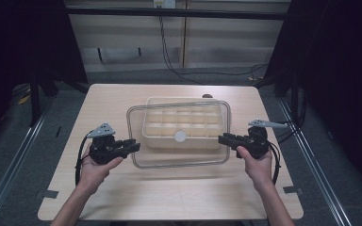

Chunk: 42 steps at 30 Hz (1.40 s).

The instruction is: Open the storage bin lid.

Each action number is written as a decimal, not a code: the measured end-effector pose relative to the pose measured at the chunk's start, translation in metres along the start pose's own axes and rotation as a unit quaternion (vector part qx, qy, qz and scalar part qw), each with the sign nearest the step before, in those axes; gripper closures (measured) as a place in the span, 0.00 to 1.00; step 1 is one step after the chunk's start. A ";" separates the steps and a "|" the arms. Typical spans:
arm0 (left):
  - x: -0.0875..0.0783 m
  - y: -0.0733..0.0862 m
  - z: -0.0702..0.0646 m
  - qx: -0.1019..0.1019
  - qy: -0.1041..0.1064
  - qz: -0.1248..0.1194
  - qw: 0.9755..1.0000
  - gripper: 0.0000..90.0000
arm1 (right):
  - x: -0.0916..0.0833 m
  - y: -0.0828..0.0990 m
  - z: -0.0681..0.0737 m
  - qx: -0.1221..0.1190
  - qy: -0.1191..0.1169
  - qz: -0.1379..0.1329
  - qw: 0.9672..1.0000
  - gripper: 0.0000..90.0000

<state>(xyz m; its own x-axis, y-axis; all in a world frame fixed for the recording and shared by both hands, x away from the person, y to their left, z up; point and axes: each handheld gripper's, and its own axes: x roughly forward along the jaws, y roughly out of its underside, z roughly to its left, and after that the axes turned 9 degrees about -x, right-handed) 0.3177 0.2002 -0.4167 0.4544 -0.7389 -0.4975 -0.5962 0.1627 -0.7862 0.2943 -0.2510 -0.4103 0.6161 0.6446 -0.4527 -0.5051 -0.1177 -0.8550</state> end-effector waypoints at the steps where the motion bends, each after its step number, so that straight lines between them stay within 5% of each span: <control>1: -0.001 0.000 -0.002 0.001 0.003 -0.003 1.000 0.76 | -0.001 0.001 0.001 0.002 0.000 0.000 1.000 0.72; 42: -0.014 0.029 -0.022 0.003 0.007 0.026 1.000 0.77 | -0.026 0.040 0.029 0.012 -0.008 0.019 1.000 0.73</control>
<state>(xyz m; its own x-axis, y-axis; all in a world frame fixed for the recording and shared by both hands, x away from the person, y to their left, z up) 0.2798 0.2010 -0.4243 0.4132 -0.7381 -0.5334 -0.6145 0.2062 -0.7615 0.2409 -0.2503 -0.4256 0.5870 0.6519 -0.4800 -0.5424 -0.1235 -0.8310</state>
